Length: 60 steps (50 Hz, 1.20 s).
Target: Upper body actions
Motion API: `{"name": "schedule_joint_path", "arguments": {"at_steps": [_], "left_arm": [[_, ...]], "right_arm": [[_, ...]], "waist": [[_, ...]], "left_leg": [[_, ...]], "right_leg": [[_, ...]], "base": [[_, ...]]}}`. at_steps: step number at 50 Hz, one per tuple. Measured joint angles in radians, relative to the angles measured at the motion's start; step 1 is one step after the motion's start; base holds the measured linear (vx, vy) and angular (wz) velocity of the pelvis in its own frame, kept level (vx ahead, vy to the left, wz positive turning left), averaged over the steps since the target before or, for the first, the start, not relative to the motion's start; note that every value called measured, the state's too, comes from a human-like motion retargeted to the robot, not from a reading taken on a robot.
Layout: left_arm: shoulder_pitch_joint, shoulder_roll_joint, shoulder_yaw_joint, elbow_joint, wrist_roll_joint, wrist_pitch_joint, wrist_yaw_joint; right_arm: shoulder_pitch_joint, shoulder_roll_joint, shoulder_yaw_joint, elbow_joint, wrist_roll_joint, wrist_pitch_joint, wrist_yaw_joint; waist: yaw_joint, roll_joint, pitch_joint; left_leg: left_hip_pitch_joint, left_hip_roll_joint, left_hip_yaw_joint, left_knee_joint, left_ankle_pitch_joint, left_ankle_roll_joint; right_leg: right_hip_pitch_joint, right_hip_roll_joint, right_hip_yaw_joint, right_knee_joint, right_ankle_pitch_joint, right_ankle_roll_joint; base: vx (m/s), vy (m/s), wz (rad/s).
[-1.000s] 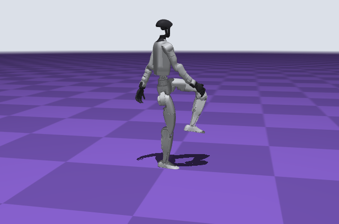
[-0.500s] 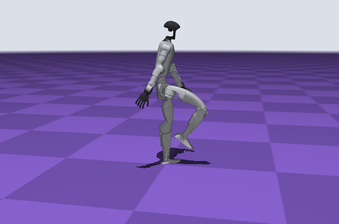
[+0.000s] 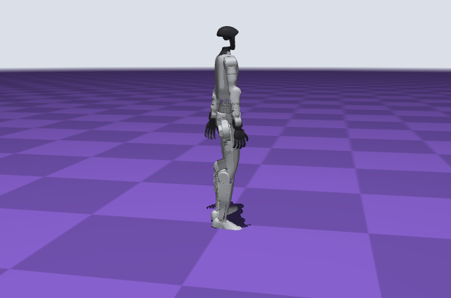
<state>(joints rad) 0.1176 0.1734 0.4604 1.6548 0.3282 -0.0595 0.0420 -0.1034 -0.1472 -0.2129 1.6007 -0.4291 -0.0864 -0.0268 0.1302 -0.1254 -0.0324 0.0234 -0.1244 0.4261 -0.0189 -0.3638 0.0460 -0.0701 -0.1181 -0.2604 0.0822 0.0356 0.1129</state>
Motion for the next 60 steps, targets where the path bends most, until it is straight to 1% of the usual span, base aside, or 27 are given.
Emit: {"name": "schedule_joint_path", "arguments": {"at_steps": [2,3,5,8,11,13,15,17,22,25,30,38,42,45,50,52,53,55,57,58,60], "left_arm": [[0.026,-0.008,0.034,-0.021,-0.079,-0.014,-0.044],[0.025,-0.008,0.038,-0.019,-0.115,-0.012,-0.067],[0.008,-0.004,0.046,-0.002,-0.145,0.009,-0.090],[-0.010,-0.014,0.043,-0.017,-0.103,0.023,-0.071],[-0.023,-0.022,0.002,-0.075,-0.059,0.000,-0.109],[-0.039,-0.023,-0.027,-0.097,-0.039,-0.013,-0.137],[-0.062,-0.026,-0.048,-0.102,-0.024,-0.013,-0.136],[-0.078,-0.031,-0.063,-0.101,-0.023,-0.011,-0.128],[-0.068,-0.043,-0.064,-0.114,-0.028,-0.014,-0.140],[-0.062,-0.043,-0.063,-0.122,-0.028,-0.019,-0.143],[-0.048,-0.029,-0.069,-0.119,-0.012,-0.005,-0.155],[-0.043,-0.013,-0.060,-0.132,-0.007,-0.003,-0.164],[-0.041,-0.012,-0.061,-0.141,0.004,-0.005,-0.168],[-0.040,-0.015,-0.061,-0.146,0.014,-0.008,-0.164],[-0.050,-0.025,-0.060,-0.140,0.010,-0.007,-0.164],[-0.052,-0.029,-0.058,-0.132,0.005,-0.008,-0.157],[-0.048,-0.031,-0.058,-0.130,0.005,-0.008,-0.154],[-0.035,-0.034,-0.055,-0.124,0.005,-0.008,-0.150],[-0.023,-0.035,-0.050,-0.118,0.004,-0.006,-0.149],[-0.015,-0.034,-0.045,-0.114,0.002,-0.005,-0.149],[-0.002,-0.035,-0.034,-0.107,-0.002,-0.002,-0.146]], "right_arm": [[-0.038,0.012,0.017,-0.022,0.024,-0.016,-0.007],[-0.050,0.018,0.020,-0.032,0.029,-0.024,-0.007],[-0.054,0.027,0.025,-0.045,0.038,-0.034,-0.003],[-0.013,0.018,0.026,-0.028,0.049,-0.030,0.012],[0.033,0.012,0.013,0.020,0.039,-0.005,0.014],[0.051,0.014,0.001,0.050,0.030,0.016,0.009],[0.065,0.017,-0.010,0.076,0.027,0.030,0.005],[0.086,0.024,-0.011,0.093,0.021,0.035,0.002],[0.132,0.033,-0.005,0.099,-0.001,0.032,-0.009],[0.139,0.031,-0.005,0.099,-0.003,0.029,-0.003],[0.134,0.021,-0.011,0.093,-0.004,0.027,-0.003],[0.118,0.007,-0.017,0.063,0.014,0.012,-0.004],[0.113,-0.003,-0.008,0.070,0.028,0.012,-0.005],[0.112,-0.009,-0.004,0.075,0.032,0.013,-0.008],[0.115,-0.014,-0.009,0.066,0.027,0.006,-0.016],[0.115,-0.023,-0.012,0.067,0.018,0.007,-0.015],[0.118,-0.026,-0.011,0.067,0.014,0.008,-0.018],[0.123,-0.035,-0.011,0.068,0.005,0.010,-0.028],[0.123,-0.043,-0.014,0.066,0.001,0.011,-0.037],[0.123,-0.046,-0.018,0.064,0.001,0.010,-0.041],[0.123,-0.052,-0.021,0.059,0.005,0.008,-0.045]], "waist": [[-0.045,0.009,0.072],[-0.074,0.014,0.098],[-0.117,0.023,0.121],[-0.138,0.033,0.101],[-0.090,0.016,0.082],[-0.056,0.012,0.086],[-0.043,0.015,0.103],[-0.059,0.024,0.107],[-0.099,0.034,0.076],[-0.095,0.037,0.084],[-0.119,0.047,0.080],[-0.113,0.057,0.093],[-0.086,0.061,0.100],[-0.063,0.060,0.109],[-0.017,0.059,0.146],[0.009,0.062,0.160],[0.016,0.064,0.161],[0.027,0.067,0.161],[0.023,0.078,0.156],[0.014,0.087,0.151],[0.001,0.096,0.144]], "left_leg": [[0.041,0.005,-0.020,-0.002,0.011,0.000],[0.055,0.007,-0.038,-0.001,0.016,0.001],[0.064,0.013,-0.066,0.004,0.022,0.000],[0.043,0.019,-0.111,0.019,0.023,-0.002],[0.028,0.005,-0.117,0.015,0.023,-0.006],[0.025,0.002,-0.108,0.009,0.025,-0.008],[0.029,0.004,-0.112,0.008,0.028,-0.010],[0.032,0.010,-0.126,0.007,0.030,-0.012],[0.015,0.021,-0.137,0.012,0.026,-0.018],[0.027,0.028,-0.116,0.009,0.023,-0.026],[0.029,0.043,-0.117,0.016,0.020,-0.037],[0.030,0.054,-0.136,0.023,0.025,-0.055],[0.013,0.055,-0.158,0.034,0.033,-0.064],[-0.022,0.047,-0.194,0.053,0.044,-0.069],[-0.103,0.023,-0.278,0.101,0.084,-0.085],[-0.133,0.012,-0.305,0.109,0.096,-0.100],[-0.137,0.013,-0.295,0.107,0.098,-0.109],[-0.139,0.034,-0.174,0.104,0.089,-0.132],[-0.126,0.076,-0.011,0.098,0.096,-0.190],[-0.112,0.102,0.093,0.094,0.112,-0.238],[-0.090,0.133,0.239,0.087,0.146,-0.278]], "right_leg": [[0.039,0.026,0.030,0.009,-0.006,-0.022],[0.071,0.029,-0.014,0.000,-0.011,-0.028],[0.106,0.030,-0.033,-0.013,-0.014,-0.024],[0.129,0.025,-0.075,-0.046,-0.008,-0.013],[0.117,0.018,-0.087,-0.048,-0.015,-0.024],[0.106,0.016,-0.082,-0.039,-0.020,-0.027],[0.118,0.017,-0.103,-0.040,-0.024,-0.031],[0.131,0.023,-0.108,-0.044,-0.029,-0.030],[0.128,0.034,-0.120,-0.054,-0.033,-0.032],[0.129,0.040,-0.113,-0.050,-0.034,-0.038],[0.139,0.052,-0.115,-0.056,-0.037,-0.045],[0.159,0.066,-0.139,-0.061,-0.048,-0.061],[0.167,0.069,-0.168,-0.071,-0.052,-0.071],[0.174,0.066,-0.208,-0.083,-0.057,-0.076],[0.190,0.054,-0.301,-0.106,-0.068,-0.079],[0.196,0.050,-0.355,-0.118,-0.074,-0.078],[0.197,0.048,-0.372,-0.119,-0.077,-0.077],[0.197,0.040,-0.429,-0.122,-0.084,-0.074],[0.199,0.046,-0.485,-0.125,-0.093,-0.070],[0.200,0.053,-0.524,-0.127,-0.100,-0.067],[0.204,0.057,-0.574,-0.130,-0.109,-0.060]], "base": [[-0.12,-0.24,0.33],[-0.12,-0.14,0.69],[-0.07,-0.04,0.76],[0.06,-0.01,0.78],[0.08,-0.08,0.21],[-0.05,-0.09,-0.15],[-0.08,-0.05,0.12],[0.01,-0.05,0.33],[0.02,-0.03,0.10],[-0.03,-0.05,-0.27],[0.00,0.00,0.00],[-0.02,0.00,0.12],[-0.04,0.02,0.37],[-0.06,0.01,0.75],[-0.13,0.03,1.11],[-0.14,0.06,1.39],[-0.09,0.08,1.36],[-0.08,0.11,1.56],[-0.08,0.12,1.84],[-0.06,0.12,2.06],[-0.03,0.11,1.92]]}}
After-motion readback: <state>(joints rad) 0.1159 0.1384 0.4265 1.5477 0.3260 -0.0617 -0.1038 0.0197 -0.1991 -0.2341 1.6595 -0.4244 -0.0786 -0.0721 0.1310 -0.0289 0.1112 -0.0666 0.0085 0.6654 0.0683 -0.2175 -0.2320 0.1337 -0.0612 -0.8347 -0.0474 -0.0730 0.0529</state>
